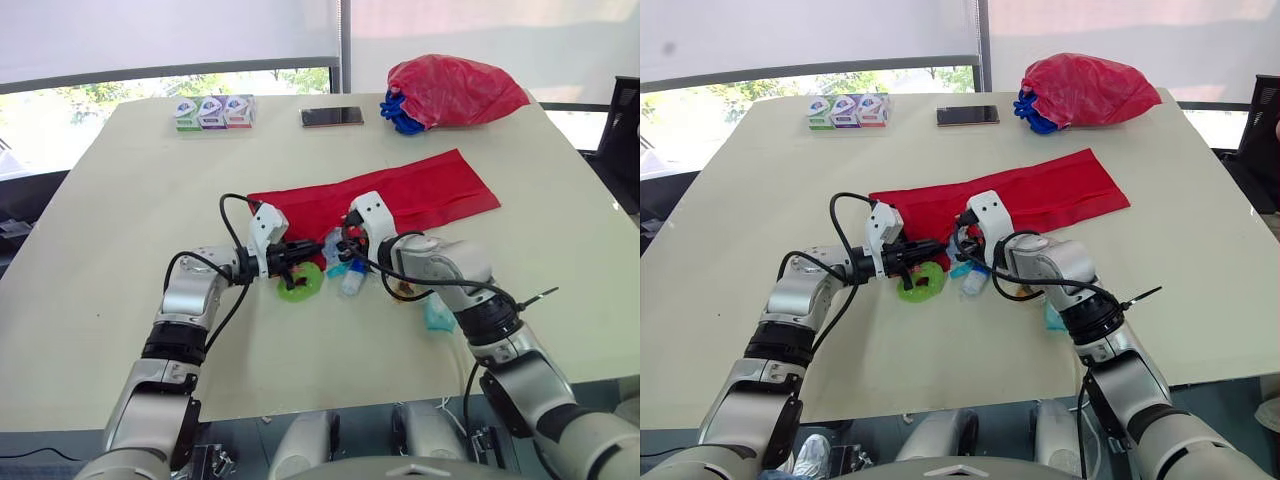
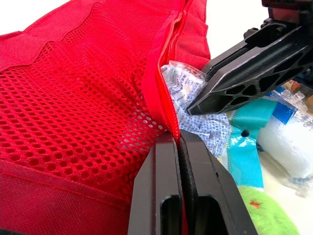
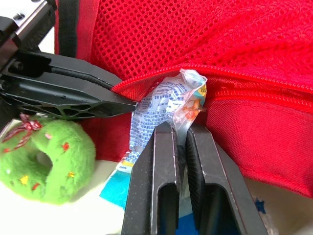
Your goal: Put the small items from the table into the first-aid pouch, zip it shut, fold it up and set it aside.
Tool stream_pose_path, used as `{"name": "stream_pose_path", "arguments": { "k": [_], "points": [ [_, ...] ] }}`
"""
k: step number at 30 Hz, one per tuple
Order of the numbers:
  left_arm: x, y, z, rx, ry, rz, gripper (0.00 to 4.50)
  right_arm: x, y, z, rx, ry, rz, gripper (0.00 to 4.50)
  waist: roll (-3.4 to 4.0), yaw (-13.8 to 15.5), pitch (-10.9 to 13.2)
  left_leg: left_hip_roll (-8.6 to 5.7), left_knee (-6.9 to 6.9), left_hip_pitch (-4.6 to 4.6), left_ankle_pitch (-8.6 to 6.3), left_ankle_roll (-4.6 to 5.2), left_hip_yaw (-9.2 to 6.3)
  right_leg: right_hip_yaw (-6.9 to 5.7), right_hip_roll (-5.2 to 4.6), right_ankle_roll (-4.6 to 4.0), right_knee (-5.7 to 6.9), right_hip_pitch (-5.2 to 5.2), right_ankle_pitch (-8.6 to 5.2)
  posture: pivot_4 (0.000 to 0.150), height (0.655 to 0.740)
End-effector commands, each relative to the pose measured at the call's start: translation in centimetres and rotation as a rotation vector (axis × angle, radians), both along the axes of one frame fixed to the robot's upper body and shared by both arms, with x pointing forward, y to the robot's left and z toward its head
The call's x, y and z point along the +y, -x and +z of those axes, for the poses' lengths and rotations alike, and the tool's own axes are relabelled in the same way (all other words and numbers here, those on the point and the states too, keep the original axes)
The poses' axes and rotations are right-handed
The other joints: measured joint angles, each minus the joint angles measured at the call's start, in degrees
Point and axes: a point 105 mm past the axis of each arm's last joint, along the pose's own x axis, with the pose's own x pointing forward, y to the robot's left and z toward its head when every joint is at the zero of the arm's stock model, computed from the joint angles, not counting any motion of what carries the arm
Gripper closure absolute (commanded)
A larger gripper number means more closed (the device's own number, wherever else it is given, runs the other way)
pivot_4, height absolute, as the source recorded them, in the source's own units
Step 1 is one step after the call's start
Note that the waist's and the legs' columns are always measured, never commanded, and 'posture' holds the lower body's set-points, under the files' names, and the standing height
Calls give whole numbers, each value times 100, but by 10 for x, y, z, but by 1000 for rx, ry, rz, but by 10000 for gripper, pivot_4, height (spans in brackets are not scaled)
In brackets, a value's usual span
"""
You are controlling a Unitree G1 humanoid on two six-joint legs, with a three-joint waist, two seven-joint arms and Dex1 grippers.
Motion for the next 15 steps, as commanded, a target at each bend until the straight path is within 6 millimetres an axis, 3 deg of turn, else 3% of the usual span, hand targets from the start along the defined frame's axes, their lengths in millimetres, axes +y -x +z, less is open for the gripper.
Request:
{"name": "stream_pose_path", "arguments": {
  "k": [1, 8, 15],
  "points": [
    [-9, 4, 4, -12, 20, -48, 44068, -10, 1, -24, 134, 7, -58, 45000, 1, -1, -1, 0, 0, 0, 0, 0, 0, 0, 0, 0, 0, 0, 0, 1500, 7400],
    [-14, 3, 11, -36, 54, -54, 44068, 18, 22, -6, 314, -240, 63, 45000, 3, -10, 0, 2, -4, -2, 0, 0, 0, 1, 0, 0, -2, -2, 0, 1500, 7400],
    [-22, 6, 21, -54, 102, -76, 44068, 20, 26, -15, 355, -218, 64, 45000, 5, -13, 1, 1, -6, -2, 0, 0, 0, 1, -2, 0, -3, -3, 0, 1500, 7400]
  ]
}}
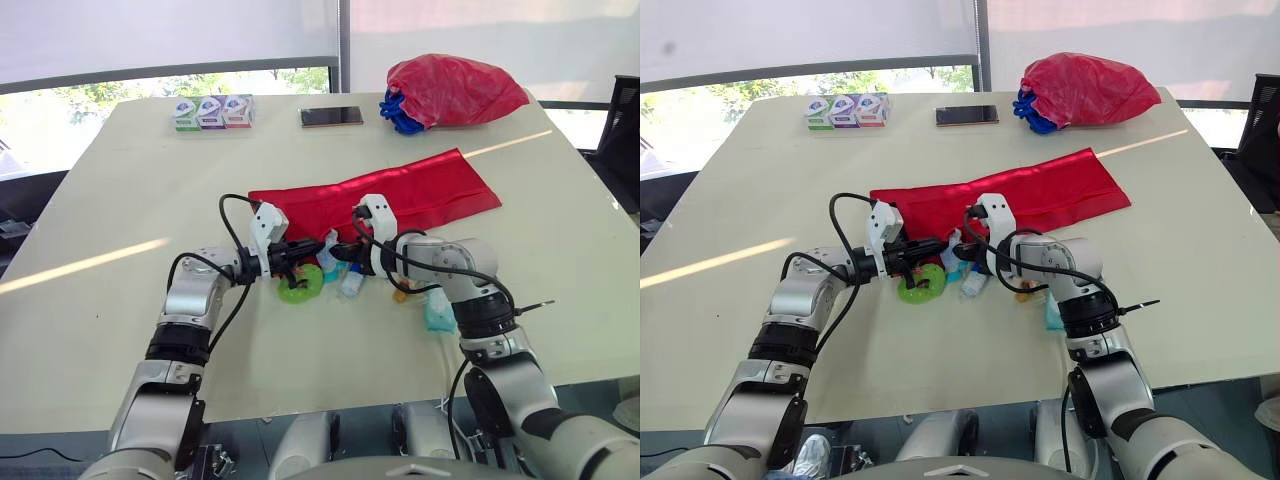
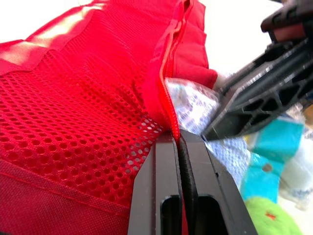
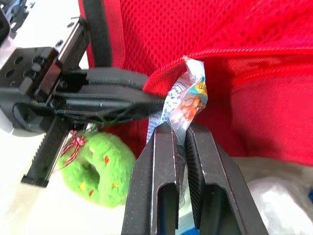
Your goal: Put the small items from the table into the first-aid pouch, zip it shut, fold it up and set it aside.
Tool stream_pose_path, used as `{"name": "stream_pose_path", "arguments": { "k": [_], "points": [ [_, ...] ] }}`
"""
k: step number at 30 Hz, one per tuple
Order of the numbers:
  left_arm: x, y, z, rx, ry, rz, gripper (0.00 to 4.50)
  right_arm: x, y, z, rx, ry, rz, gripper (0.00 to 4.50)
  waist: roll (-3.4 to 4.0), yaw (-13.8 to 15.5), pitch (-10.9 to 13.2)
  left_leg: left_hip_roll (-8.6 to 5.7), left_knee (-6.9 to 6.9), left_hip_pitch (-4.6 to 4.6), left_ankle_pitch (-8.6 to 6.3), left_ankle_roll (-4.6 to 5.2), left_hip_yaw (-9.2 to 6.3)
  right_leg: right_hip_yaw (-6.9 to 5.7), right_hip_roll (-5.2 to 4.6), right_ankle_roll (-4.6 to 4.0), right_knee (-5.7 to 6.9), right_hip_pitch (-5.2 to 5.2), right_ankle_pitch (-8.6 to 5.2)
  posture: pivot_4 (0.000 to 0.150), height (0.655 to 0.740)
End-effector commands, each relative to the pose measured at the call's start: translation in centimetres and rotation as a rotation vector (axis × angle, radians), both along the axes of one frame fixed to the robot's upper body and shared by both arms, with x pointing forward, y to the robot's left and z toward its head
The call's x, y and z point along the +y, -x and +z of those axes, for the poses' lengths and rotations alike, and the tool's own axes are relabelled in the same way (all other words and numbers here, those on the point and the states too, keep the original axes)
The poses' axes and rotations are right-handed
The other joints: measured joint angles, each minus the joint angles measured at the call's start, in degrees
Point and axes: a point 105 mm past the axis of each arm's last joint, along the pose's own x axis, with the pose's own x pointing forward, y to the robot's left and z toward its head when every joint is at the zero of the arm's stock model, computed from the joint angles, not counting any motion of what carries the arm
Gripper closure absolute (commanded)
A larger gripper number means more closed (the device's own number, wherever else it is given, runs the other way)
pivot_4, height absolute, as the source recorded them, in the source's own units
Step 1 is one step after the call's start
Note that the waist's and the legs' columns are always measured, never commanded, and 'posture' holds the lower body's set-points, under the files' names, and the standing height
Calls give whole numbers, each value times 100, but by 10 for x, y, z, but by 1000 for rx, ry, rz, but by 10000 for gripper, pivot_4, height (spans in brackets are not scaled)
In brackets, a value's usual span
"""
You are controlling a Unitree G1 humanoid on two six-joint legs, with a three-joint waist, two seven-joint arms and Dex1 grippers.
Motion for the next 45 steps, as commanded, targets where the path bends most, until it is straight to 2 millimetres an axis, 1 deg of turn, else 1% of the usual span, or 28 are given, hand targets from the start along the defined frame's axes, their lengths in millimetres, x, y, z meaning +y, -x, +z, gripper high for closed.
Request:
{"name": "stream_pose_path", "arguments": {
  "k": [1, 4, 8, 12, 16, 21, 23, 28, 31, 35, 37, 38, 45],
  "points": [
    [-22, 9, 18, -52, 57, -101, 44068, 10, 10, -19, 83, 31, 27, 45000, 0, -2, 0, 0, 0, 0, 0, 0, 0, 0, 0, 0, 0, 0, 0, 1500, 7400],
    [-28, 18, 17, -34, 81, -138, 44068, 13, 3, -18, 74, 24, 2, 45000, 1, -15, -2, 1, -1, 1, 0, 0, 1, 3, -3, 0, 0, 0, 0, 1500, 7400],
    [-33, 22, 14, -17, 84, -155, 44068, 18, -4, -12, 68, -11, -27, 45000, 3, -27, -4, 6, -4, 5, 0, -1, 2, 5, -1, 0, 1, 0, 0, 1500, 7400],
    [-33, 23, 10, -6, 71, -147, 44068, 27, -5, 2, 92, -137, -41, 45000, 3, -35, -6, 8, -5, 7, 0, -1, 2, 8, -1, -1, 2, 0, 0, 1500, 7400],
    [-28, 23, 2, 8, 50, -132, 44068, 33, -5, 24, 189, -372, -72, 45000, 6, -16, -4, 8, -7, 7, 0, -2, 0, 7, -1, -1, 2, -1, 0, 1500, 7400],
    [-30, 25, -2, 22, 50, -137, 44068, 32, -8, 29, 265, -462, -128, 45000, 9, -12, -2, 4, -6, 2, 0, -2, 0, 8, -3, -1, -2, -3, 0, 1500, 7400],
    [-31, 26, -3, 27, 50, -141, 44068, 33, -8, 28, 267, -453, -133, 45000, 9, -13, -2, 4, -7, 1, -1, -2, 0, 8, -3, -1, -1, -4, 0, 1500, 7400],
    [-33, 23, -2, 37, 74, -129, 44068, 34, -4, 16, 231, -357, -132, 45000, 10, -16, -2, 4, -7, -2, 0, -2, 2, 10, -3, -1, -1, -9, 0, 1500, 7400],
    [-30, 19, -2, 49, 86, -107, 44068, 32, -5, 12, 182, -292, -131, 45000, 10, -22, -2, 4, -7, -1, 0, -2, 3, 10, 0, -1, -1, -10, 0, 1500, 7400],
    [-26, 15, -3, 70, 102, -73, 44068, 27, -6, 11, 157, -273, -133, 45000, 9, -20, -2, 4, -8, -1, 0, -2, 3, 9, 4, -1, 0, -10, 0, 1500, 7400],
    [-23, 13, -5, 81, 103, -61, 45000, 25, -5, 10, 153, -266, -129, 36666, 8, -19, -3, 4, -7, -1, 0, -2, 4, 9, 4, -1, 0, -10, 0, 1500, 7400],
    [-21, 13, -6, 83, 99, -57, 45000, 23, -5, 9, 157, -264, -134, 34729, 8, -18, -2, 4, -7, -2, 0, -2, 3, 9, 4, -1, 0, -10, 0, 1500, 7400],
    [-12, 8, -12, 89, 86, -21, 45000, 10, -1, -2, 181, -239, -129, 34729, 9, -15, -2, 3, -8, -3, 0, -2, 3, 10, 1, -1, -1, -11, 0, 1500, 7400]
  ]
}}
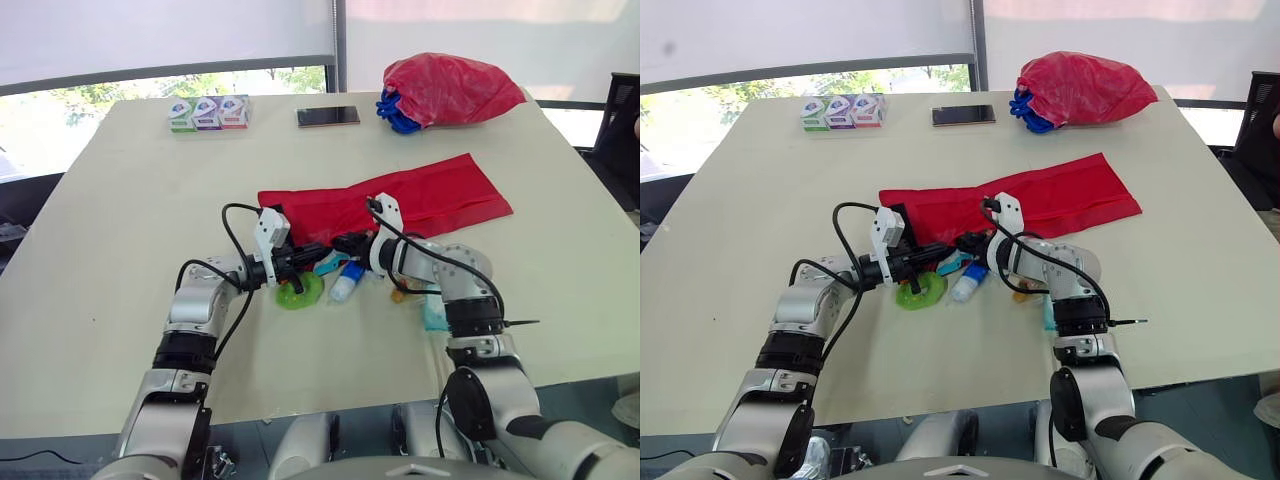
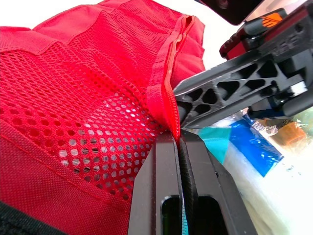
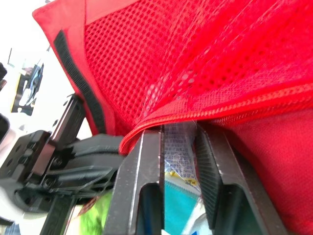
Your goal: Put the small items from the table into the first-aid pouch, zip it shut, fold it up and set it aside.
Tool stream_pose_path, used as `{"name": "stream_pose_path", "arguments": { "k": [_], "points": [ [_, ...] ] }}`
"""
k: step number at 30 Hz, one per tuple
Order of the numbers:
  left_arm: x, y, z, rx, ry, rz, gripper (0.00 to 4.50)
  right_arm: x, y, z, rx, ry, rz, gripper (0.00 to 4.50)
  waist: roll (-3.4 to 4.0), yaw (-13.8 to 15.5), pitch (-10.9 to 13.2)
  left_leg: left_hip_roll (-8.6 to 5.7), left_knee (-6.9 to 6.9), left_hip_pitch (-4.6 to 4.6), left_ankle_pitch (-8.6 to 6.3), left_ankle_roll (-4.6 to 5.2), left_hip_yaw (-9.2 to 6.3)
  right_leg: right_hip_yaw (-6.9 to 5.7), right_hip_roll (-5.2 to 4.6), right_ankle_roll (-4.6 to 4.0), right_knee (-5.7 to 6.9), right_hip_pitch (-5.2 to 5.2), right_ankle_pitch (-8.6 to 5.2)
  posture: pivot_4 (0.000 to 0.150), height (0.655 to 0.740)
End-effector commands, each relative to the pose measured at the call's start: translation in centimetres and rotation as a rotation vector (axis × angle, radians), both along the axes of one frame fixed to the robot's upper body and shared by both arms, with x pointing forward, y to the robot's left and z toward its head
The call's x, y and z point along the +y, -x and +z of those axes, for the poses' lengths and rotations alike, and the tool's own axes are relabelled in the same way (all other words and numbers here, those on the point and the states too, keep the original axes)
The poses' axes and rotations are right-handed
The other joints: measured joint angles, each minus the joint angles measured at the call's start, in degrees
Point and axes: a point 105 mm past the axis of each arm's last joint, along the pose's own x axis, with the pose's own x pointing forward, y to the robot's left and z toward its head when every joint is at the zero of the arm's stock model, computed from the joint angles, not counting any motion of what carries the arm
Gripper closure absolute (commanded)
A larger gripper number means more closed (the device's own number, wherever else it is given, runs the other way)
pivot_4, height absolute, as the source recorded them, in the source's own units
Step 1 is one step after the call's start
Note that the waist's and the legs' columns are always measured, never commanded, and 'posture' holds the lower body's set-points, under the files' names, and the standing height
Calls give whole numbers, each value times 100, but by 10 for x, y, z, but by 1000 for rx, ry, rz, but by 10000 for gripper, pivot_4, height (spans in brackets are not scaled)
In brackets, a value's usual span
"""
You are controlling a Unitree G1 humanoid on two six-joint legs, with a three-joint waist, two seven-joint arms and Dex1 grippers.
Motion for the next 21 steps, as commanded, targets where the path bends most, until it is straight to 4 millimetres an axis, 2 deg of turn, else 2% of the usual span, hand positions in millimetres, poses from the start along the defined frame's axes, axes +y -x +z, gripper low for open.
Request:
{"name": "stream_pose_path", "arguments": {
  "k": [1, 9, 16, 20, 21],
  "points": [
    [-1, 0, -5, 16, -10, -7, 45000, 11, 14, 2, 2, -37, 81, 34729, -1, 0, 0, 0, 0, 0, 0, 0, 0, 0, 0, 0, 0, 0, 0, 1500, 7400],
    [0, -2, -6, 19, -13, 1, 45000, -5, 22, 6, -38, -29, 147, 34729, 0, 6, 0, 0, 0, 0, 0, 0, 0, 0, 0, 0, -1, 0, 0, 1500, 7400],
    [-3, -3, -4, 19, -7, -1, 45000, -23, 13, 25, -212, 24, 166, 34729, 1, 14, 1, -2, 1, -3, -1, 1, 0, -3, 0, 0, -3, 0, 0, 1500, 7400],
    [-3, -3, -4, 20, -8, -3, 45000, -26, 13, 32, -292, 49, 194, 44582, 0, 14, 1, -4, 2, -4, 0, 1, -1, -3, 0, 1, -3, 0, 0, 1500, 7400],
    [-3, -4, -4, 20, -8, -3, 45000, -26, 14, 34, -304, 48, 201, 44582, 0, 14, 1, -4, 2, -3, 0, 1, -1, -3, 0, 1, -3, 0, 0, 1500, 7400]
  ]
}}
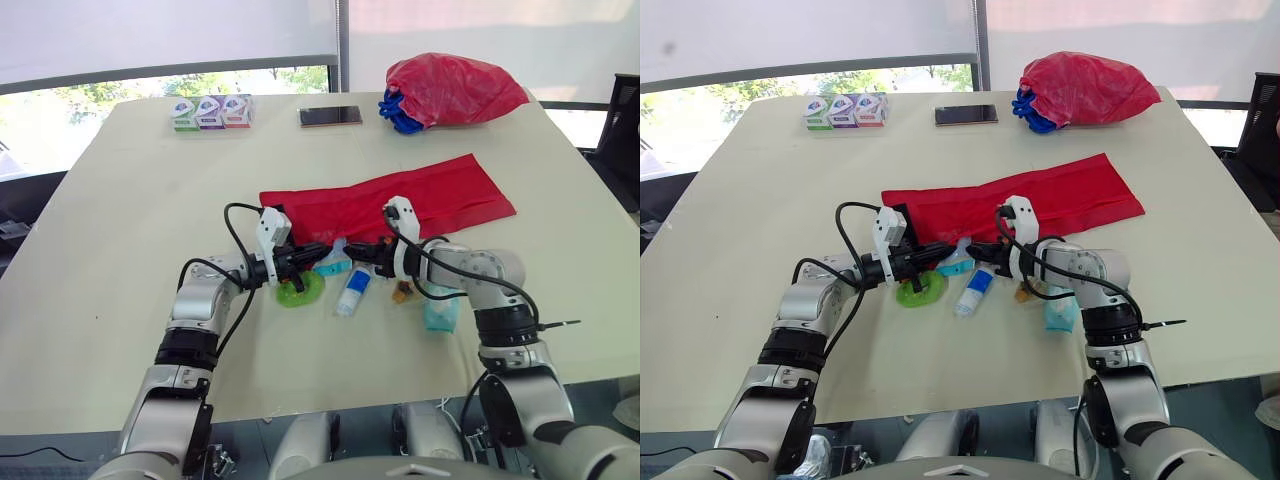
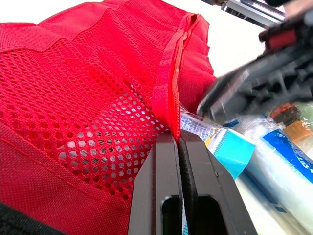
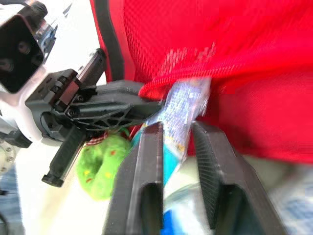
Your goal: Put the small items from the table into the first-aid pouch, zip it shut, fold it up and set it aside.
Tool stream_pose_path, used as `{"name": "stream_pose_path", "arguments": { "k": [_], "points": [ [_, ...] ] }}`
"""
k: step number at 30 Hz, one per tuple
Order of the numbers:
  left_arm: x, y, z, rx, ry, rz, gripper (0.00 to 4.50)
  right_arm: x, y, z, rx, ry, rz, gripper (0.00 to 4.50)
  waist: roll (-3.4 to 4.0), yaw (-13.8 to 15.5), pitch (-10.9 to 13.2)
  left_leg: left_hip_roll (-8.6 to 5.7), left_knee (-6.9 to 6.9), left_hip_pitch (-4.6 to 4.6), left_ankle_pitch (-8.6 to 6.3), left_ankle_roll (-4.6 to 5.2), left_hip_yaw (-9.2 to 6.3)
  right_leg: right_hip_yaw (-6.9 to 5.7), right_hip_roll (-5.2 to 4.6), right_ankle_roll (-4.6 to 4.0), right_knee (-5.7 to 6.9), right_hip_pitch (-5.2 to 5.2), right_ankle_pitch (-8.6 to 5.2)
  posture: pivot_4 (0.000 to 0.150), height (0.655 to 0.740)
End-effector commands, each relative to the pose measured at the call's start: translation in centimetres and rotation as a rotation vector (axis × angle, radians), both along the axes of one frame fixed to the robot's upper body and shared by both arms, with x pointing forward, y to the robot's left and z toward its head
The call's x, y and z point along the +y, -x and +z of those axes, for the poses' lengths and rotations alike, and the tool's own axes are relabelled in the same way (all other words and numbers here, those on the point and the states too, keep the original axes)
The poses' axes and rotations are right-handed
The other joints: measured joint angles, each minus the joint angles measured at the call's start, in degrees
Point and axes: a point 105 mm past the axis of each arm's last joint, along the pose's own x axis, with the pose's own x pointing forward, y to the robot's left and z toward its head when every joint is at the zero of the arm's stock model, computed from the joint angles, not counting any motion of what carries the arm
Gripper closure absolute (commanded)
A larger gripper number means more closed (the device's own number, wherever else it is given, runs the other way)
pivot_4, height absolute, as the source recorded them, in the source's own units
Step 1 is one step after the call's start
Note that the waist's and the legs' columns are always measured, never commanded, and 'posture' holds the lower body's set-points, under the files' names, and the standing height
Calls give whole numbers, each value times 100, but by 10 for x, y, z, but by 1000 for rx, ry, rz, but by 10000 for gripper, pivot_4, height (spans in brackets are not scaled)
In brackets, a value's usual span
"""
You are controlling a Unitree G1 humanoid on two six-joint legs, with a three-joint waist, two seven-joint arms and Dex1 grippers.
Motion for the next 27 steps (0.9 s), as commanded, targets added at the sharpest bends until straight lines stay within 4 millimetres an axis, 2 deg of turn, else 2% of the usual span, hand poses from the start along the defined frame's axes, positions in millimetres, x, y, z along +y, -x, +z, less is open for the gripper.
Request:
{"name": "stream_pose_path", "arguments": {
  "k": [1, 6, 9, 16, 21, 27],
  "points": [
    [-3, 0, -3, 14, -6, -8, 45000, 7, 3, 20, -113, -18, 59, 44582, 0, 0, 0, 0, 0, 0, 0, 0, 0, 0, 0, 0, 0, 0, 0, 1500, 7400],
    [-3, 0, -3, 15, -4, -7, 45000, 14, 11, 19, -215, 84, 138, 44582, -1, 8, 0, 0, 2, -2, 0, 0, -1, -1, -1, 0, -1, 0, 0, 1500, 7400],
    [-4, 0, -1, 14, -2, -10, 45000, 23, 15, 4, -250, 195, 182, 44582, -1, 8, 0, 0, 2, -1, 0, 0, -1, -2, -1, 0, -1, 0, 0, 1500, 7400],
    [-7, 3, -3, 17, -2, -19, 45000, 21, 3, -13, -294, 318, 145, 44582, -2, 21, -1, -2, 3, -2, 0, -1, -2, -2, -3, 0, -1, 0, 0, 1500, 7400],
    [-12, 10, -10, 32, -8, -46, 45000, 31, -5, -8, -333, 303, 131, 44582, -2, 17, 0, -2, 3, -1, 1, -1, -2, -2, -3, 0, -2, 0, 0, 1500, 7400],
    [-15, 8, -9, 26, -2, -43, 45000, 48, -8, -3, -358, 260, 122, 44582, -2, 12, -1, -1, 3, -1, 1, -1, -3, -2, -3, 0, -2, 0, 0, 1500, 7400]
  ]
}}
